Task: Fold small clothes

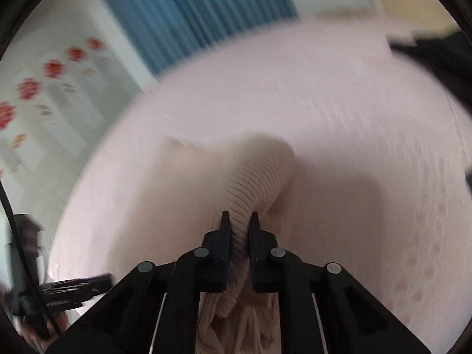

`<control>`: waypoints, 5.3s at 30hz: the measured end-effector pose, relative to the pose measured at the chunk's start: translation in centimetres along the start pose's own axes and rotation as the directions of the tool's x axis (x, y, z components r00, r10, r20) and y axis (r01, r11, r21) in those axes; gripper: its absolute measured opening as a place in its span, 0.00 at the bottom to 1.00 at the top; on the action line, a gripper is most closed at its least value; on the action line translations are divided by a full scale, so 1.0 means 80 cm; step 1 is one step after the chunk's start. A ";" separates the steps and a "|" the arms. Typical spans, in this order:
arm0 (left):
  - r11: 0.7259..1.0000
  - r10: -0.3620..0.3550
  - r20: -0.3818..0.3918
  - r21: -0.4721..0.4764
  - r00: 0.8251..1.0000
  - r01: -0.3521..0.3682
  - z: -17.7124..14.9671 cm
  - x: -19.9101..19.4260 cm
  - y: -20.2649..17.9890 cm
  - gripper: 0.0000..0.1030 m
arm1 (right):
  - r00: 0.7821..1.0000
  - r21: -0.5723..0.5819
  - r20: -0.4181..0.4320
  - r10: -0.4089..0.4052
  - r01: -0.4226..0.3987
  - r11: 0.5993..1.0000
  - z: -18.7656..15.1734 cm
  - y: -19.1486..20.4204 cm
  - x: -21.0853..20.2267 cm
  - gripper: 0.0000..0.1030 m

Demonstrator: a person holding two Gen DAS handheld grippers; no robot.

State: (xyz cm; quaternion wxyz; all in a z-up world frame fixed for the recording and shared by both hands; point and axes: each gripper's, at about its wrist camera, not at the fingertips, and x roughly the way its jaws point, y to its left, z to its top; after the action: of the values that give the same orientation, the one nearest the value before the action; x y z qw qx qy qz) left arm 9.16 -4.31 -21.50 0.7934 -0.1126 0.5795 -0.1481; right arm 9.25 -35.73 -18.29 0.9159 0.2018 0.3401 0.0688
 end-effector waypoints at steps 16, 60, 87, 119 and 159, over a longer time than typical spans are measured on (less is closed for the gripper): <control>0.998 -0.036 0.047 -0.053 0.998 0.038 0.009 -0.028 -0.001 0.38 | 0.971 0.248 -0.235 0.036 0.024 0.968 -0.028 -0.045 0.040 0.60; 0.996 -0.041 0.229 -0.067 0.973 0.058 0.089 -0.091 0.175 0.39 | 0.989 0.179 -0.147 -0.029 0.056 0.982 0.141 0.203 0.123 0.33; 0.985 -0.045 0.108 0.170 0.993 0.027 0.077 0.024 0.086 0.38 | 0.959 0.130 -0.258 0.112 -0.081 0.988 0.025 0.070 0.127 0.45; 0.999 -0.022 0.203 0.051 0.979 0.012 0.094 0.032 0.105 0.10 | 0.976 0.028 -0.216 -0.025 0.032 0.999 0.040 0.093 0.217 0.10; 0.999 0.034 0.206 -0.002 0.978 -0.034 0.087 -0.011 0.167 0.44 | 0.993 -0.032 -0.097 -0.075 0.072 0.997 0.107 0.139 0.196 0.33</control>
State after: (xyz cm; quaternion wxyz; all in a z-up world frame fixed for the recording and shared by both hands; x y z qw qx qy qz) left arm 16.92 8.50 -23.31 0.8518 -0.1166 0.4959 -0.1225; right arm 26.83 -24.21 -17.10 0.9029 0.1723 0.3906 0.0499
